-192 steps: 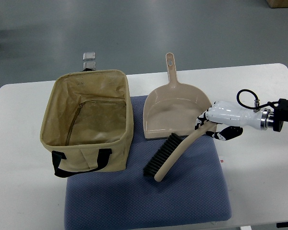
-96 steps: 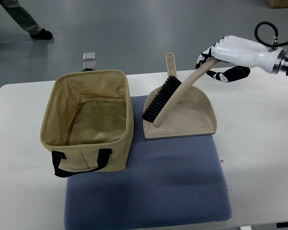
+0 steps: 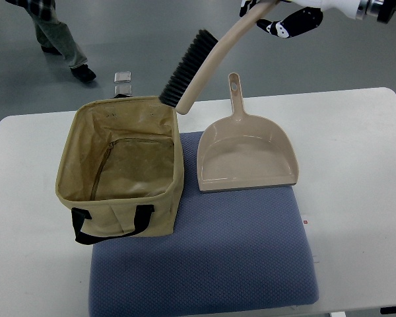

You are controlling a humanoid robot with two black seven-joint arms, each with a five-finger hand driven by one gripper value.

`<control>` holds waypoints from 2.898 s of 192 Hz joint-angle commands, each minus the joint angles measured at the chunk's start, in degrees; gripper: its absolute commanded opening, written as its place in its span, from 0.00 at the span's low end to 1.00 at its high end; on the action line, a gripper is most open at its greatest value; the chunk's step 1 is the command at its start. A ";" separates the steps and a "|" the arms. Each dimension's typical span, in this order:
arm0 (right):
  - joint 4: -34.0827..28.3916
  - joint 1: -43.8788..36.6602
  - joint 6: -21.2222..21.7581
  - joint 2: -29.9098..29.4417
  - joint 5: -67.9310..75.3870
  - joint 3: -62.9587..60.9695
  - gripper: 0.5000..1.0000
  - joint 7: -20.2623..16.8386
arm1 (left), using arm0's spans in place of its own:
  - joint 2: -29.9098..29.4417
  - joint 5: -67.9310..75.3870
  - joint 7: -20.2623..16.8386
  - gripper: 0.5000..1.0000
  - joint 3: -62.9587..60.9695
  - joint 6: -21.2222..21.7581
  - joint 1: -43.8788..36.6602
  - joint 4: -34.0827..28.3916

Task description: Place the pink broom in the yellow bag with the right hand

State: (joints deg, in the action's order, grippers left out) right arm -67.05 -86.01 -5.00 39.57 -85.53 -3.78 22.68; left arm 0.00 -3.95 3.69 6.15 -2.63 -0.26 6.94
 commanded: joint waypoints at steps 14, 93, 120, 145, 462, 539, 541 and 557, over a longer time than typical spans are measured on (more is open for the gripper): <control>1.92 -0.73 -0.54 -8.27 -0.51 -0.09 0.00 -0.10 | 0.00 0.00 0.00 1.00 0.00 -0.01 0.00 0.00; 3.50 2.08 -0.80 -17.33 -1.39 0.17 0.00 0.08 | 0.00 0.00 0.00 1.00 0.00 -0.01 0.00 0.00; 3.59 3.57 -2.12 -17.95 -1.39 0.17 0.32 0.26 | 0.00 0.00 0.00 1.00 0.00 -0.01 0.00 0.00; 3.59 3.92 -2.47 -17.95 -1.30 0.09 0.52 0.43 | 0.00 0.00 0.00 1.00 0.00 -0.01 0.00 0.00; 16.86 39.08 12.91 -11.88 60.57 -39.64 0.83 -10.46 | 0.00 0.00 0.00 1.00 0.00 0.08 0.00 0.00; 26.79 45.50 14.14 -20.32 63.82 -48.87 0.85 -10.11 | 0.00 0.00 0.00 1.00 0.00 -0.01 0.00 0.00; 26.88 45.67 14.14 -20.50 64.00 -48.87 0.85 -10.11 | 0.00 0.00 0.00 1.00 0.00 -0.01 0.00 0.00; 27.32 46.55 13.70 -21.72 66.19 -49.22 0.86 -9.94 | 0.00 0.00 0.00 1.00 -0.09 -0.01 0.00 0.00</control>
State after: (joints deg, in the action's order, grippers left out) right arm -40.47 -40.62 9.14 19.36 -21.72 -52.55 12.41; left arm 0.00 -3.95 3.69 6.13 -2.63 -0.27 6.94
